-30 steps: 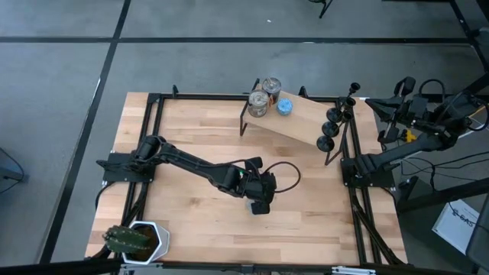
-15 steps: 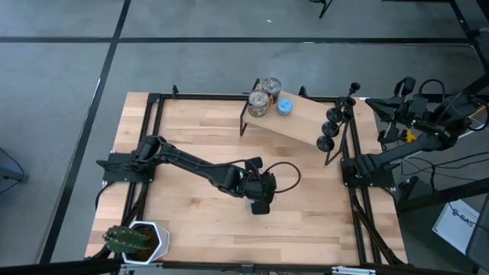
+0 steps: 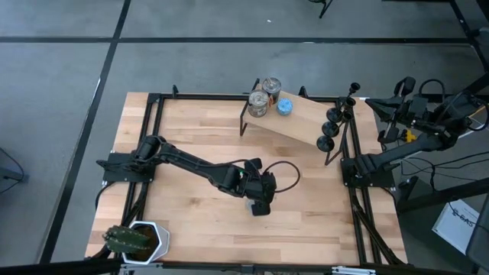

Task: Pick & Place candle stick holders
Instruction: Put the red patterned scented candle on the shelf

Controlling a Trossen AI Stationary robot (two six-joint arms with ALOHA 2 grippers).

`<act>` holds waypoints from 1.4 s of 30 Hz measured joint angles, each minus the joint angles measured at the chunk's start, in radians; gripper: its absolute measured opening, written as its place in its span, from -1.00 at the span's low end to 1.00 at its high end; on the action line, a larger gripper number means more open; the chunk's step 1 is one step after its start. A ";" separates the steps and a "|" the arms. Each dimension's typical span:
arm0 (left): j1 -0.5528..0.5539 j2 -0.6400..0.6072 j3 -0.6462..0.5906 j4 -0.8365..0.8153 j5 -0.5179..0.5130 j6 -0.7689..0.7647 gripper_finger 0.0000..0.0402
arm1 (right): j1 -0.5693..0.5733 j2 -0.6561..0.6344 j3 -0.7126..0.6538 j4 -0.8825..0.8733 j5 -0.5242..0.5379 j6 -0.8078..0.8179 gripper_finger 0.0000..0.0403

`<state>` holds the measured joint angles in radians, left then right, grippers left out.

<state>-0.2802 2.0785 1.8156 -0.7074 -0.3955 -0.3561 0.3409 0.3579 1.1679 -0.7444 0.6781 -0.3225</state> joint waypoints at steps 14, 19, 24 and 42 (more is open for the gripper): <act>0.000 0.000 0.000 0.000 0.005 0.000 -0.97 | 0.000 0.000 0.000 0.000 0.000 0.000 -0.97; 0.000 0.000 0.000 0.000 0.017 0.000 -0.98 | 0.000 0.000 0.000 0.000 0.000 0.000 -0.97; 0.000 0.000 0.000 0.000 0.093 0.000 -0.95 | 0.000 0.000 0.000 0.000 0.000 0.000 -0.97; -0.008 -0.003 -0.073 0.005 -0.008 -0.139 -0.05 | 0.000 0.000 0.000 0.000 0.000 0.000 -0.97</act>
<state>-0.2882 2.0754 1.7424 -0.7026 -0.4040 -0.4947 0.3410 0.3576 1.1677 -0.7444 0.6783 -0.3224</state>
